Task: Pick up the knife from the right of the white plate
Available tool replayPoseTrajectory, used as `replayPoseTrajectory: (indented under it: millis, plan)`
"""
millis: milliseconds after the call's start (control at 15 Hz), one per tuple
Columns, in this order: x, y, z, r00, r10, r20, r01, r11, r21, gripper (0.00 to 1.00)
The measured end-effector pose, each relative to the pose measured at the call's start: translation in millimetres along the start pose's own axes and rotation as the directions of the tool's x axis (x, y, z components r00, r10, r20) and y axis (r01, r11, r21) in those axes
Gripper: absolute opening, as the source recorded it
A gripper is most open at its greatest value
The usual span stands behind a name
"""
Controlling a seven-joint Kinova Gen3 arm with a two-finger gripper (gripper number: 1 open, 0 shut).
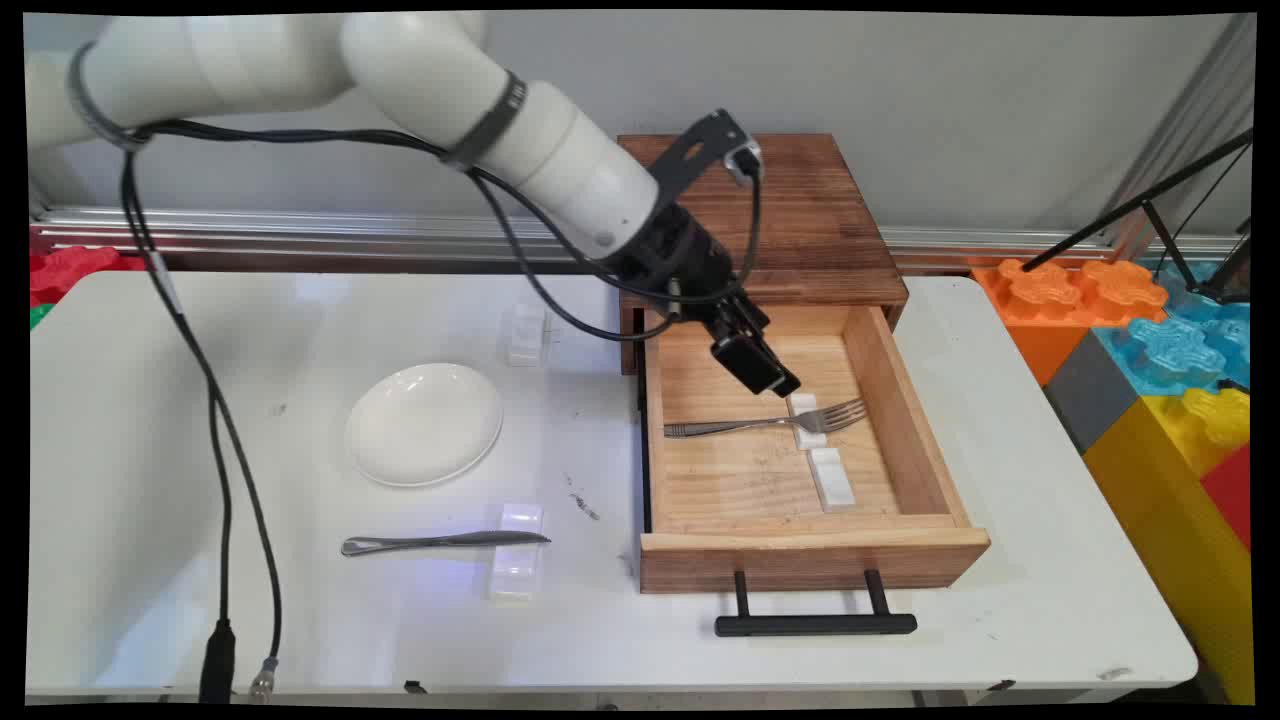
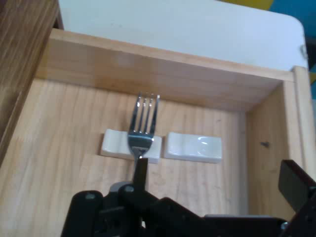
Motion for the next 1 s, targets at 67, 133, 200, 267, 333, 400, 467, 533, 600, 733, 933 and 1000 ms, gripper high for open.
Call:
replayPoseTrajectory:
  millis: [67,133,200,267,333,400,467,533,600,733,933,1000]
  plan:
    - [-3,3,-7,1.0,0.012,0.0,-0.012,1.0,-0.005,1.0]
    - [-7,7,-16,1.0,0.024,0.001,-0.024,1.0,-0.01,1.0]
    - [-12,10,-24,0.999,0.034,0.003,-0.034,0.999,-0.015,1.0]
    - [-17,13,-32,0.999,0.043,0.005,-0.042,0.999,-0.018,1.0]
    - [-21,14,-38,0.999,0.048,0.009,-0.048,0.999,-0.018,1.0]
    - [-26,15,-44,0.998,0.054,0.014,-0.053,0.998,-0.019,1.0]
    - [-31,15,-50,0.998,0.059,0.02,-0.059,0.998,-0.019,1.0]
    - [-38,16,-57,0.998,0.062,0.026,-0.061,0.998,-0.017,1.0]
    - [-45,15,-64,0.997,0.065,0.033,-0.064,0.998,-0.015,1.0]
    - [-59,15,-78,0.997,0.068,0.046,-0.067,0.998,-0.012,1.0]
    - [-85,14,-98,0.994,0.07,0.079,-0.069,0.998,-0.011,1.0]
    - [-93,12,-104,0.993,0.071,0.093,-0.07,0.998,-0.008,1.0]
